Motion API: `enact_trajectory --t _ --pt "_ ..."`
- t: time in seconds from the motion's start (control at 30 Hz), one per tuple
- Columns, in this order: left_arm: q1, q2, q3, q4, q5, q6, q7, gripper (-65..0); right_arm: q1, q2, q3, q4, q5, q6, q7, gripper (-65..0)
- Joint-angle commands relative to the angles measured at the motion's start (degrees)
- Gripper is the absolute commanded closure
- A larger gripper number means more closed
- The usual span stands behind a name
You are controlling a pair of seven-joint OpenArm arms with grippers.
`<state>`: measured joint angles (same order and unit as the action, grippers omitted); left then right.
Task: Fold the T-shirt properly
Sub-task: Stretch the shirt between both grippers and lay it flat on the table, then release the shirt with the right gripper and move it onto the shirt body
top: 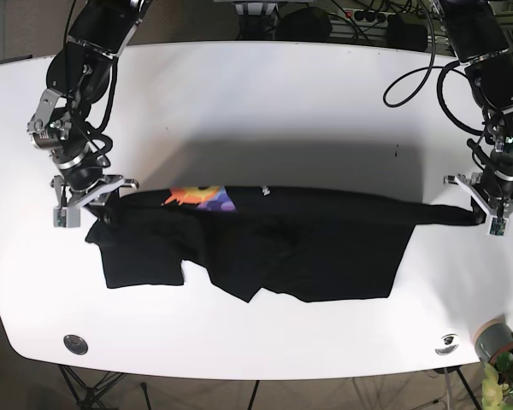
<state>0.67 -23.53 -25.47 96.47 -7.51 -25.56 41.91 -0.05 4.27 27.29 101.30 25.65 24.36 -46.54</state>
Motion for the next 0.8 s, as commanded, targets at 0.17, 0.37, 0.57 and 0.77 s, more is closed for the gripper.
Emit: enact_trajectory --t 0.17,0.37,0.57,0.77 --pt "6.9 -1.2 -5.0 3.2 0.1 -3.4 -1.5 0.0 -6.0 -3.3 3.1 4.9 1.2 0.39 1.9 -1.9" --pt "11.5 -1.5 -5.3 2.8 0.2 -5.4 -1.7 0.0 -10.5 -4.0 3.8 4.9 1.2 0.39 1.9 -2.1" --pt "13.6 -1.4 -5.3 2.7 0.3 -7.3 -1.7 0.0 -13.7 -6.5 3.8 4.8 1.1 0.39 1.9 -2.2" --pt "14.2 -1.4 -4.8 0.4 0.3 -7.5 -1.7 0.0 -16.7 -8.9 3.8 4.8 1.1 0.21 1.9 -8.6"
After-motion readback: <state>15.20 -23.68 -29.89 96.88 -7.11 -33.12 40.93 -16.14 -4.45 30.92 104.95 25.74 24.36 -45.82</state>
